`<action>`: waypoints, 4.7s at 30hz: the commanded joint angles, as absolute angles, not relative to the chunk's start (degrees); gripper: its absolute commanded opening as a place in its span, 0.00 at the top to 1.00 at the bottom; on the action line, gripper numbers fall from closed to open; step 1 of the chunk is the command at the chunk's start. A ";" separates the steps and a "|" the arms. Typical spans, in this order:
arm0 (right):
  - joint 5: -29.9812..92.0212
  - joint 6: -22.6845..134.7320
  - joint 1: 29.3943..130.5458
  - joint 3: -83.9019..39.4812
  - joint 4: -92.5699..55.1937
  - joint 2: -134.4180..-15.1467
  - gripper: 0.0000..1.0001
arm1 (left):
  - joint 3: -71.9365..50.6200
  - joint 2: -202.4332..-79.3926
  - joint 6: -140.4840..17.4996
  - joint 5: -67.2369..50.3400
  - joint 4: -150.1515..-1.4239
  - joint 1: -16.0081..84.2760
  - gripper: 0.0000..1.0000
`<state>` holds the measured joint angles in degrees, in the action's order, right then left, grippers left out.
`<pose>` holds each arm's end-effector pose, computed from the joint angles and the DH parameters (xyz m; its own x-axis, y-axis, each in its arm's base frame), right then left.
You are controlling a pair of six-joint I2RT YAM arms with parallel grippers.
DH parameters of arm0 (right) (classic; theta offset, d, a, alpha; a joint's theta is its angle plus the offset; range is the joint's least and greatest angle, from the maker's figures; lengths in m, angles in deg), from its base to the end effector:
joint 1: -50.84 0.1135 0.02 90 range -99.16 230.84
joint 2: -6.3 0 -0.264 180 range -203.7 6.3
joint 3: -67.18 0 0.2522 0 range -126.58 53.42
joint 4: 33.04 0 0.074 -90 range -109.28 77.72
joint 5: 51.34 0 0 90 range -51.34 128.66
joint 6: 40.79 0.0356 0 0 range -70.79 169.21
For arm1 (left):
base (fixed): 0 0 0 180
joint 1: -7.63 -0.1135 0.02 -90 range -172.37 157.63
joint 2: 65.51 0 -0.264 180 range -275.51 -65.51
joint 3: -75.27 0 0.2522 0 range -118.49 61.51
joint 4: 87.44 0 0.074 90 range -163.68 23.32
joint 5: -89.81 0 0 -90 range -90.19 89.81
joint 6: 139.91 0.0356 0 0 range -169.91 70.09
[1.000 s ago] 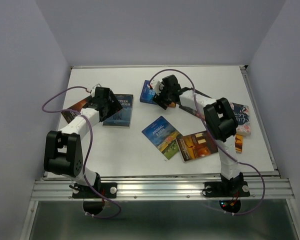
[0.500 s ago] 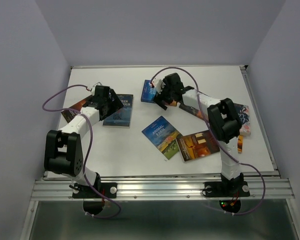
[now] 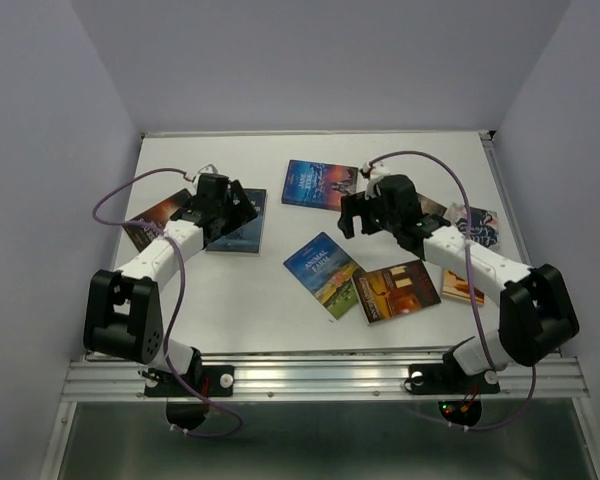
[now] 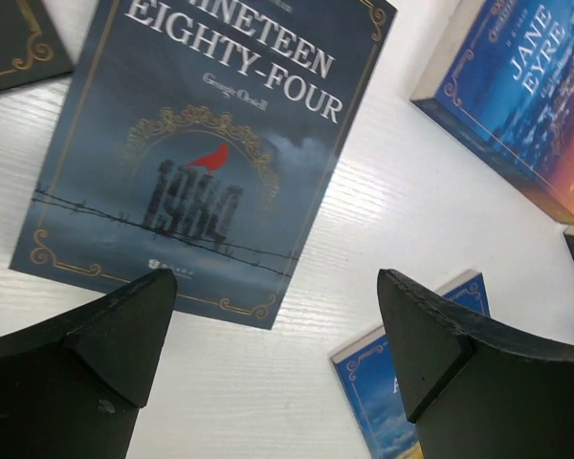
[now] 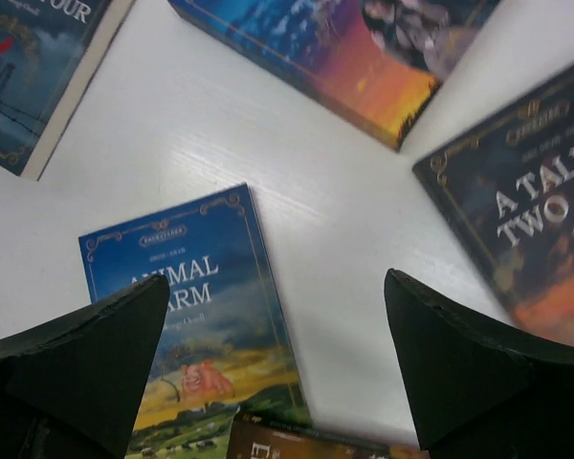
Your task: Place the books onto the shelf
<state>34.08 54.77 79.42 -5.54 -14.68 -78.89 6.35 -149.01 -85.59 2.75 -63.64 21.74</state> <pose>0.2956 0.1643 0.2660 -0.5000 -0.1624 -0.8507 -0.4909 0.8623 0.1239 0.3109 -0.0763 0.2443 -0.6084 -0.4477 -0.6553 -0.1851 0.8830 -0.4314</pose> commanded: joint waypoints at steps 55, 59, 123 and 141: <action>17.74 58.61 79.14 -4.67 -7.07 -94.60 0.22 | 19.67 -153.48 -96.75 -12.40 -76.84 44.28 0.06; 17.83 60.19 79.14 -2.40 -5.75 -94.95 0.39 | 19.76 -156.47 -98.34 -14.33 -80.18 46.13 0.13; 7.02 86.21 74.93 5.00 -18.58 -89.32 0.72 | 14.14 -157.88 -88.15 -21.11 -93.73 47.27 0.40; 13.43 77.87 73.34 6.48 -15.94 -78.00 0.26 | 13.44 -144.18 -95.79 1.70 -90.56 47.45 1.00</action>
